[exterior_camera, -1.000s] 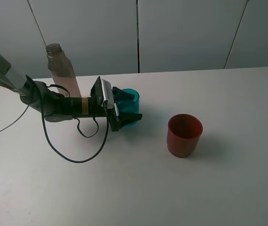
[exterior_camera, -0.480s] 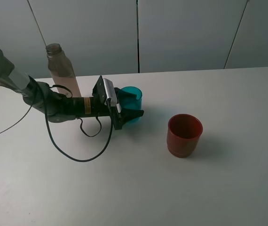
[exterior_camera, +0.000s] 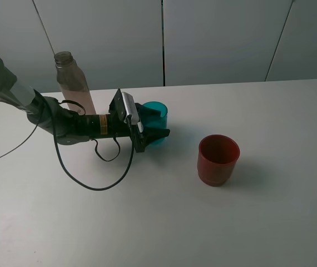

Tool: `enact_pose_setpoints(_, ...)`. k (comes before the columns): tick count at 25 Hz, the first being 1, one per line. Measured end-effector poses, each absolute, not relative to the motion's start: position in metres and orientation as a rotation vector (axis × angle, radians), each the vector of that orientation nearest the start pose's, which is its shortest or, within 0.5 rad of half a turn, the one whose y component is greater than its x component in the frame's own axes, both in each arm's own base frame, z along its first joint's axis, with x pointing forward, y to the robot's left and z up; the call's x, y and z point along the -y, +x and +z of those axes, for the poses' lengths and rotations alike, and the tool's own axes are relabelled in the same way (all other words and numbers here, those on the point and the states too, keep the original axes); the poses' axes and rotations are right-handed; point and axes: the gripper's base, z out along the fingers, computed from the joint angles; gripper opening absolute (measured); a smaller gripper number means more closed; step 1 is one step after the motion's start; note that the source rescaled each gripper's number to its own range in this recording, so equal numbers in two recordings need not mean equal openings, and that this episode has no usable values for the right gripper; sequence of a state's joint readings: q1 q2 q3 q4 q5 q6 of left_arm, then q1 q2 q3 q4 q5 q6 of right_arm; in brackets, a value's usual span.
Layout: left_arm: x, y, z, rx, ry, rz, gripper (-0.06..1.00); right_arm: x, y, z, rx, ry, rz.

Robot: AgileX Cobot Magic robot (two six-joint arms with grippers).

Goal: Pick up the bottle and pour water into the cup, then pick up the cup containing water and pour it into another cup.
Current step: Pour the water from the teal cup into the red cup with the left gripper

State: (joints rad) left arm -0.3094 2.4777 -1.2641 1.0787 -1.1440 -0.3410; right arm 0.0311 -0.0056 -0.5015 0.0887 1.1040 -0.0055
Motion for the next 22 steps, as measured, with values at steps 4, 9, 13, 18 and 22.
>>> enact_pose_setpoints(4,0.199,0.383,0.034,-1.47,1.137,-0.865,0.17,-0.007,-0.008,0.274,-2.079,-0.045,0.122)
enact_pose_setpoints(9,0.205,0.383,0.055,-1.453,1.266,-0.785,0.17,-0.007,-0.008,0.274,-2.079,-0.047,0.121)
enact_pose_setpoints(13,0.213,0.381,0.083,-1.376,1.309,-0.761,0.17,-0.007,-0.008,0.274,-2.079,-0.047,0.121)
enact_pose_setpoints(18,0.225,0.373,0.113,-1.272,1.386,-0.747,0.17,-0.007,-0.008,0.274,-2.079,-0.047,0.121)
enact_pose_setpoints(22,0.241,0.364,0.126,-1.247,1.449,-0.703,0.17,-0.007,-0.008,0.274,-2.079,-0.039,0.126)
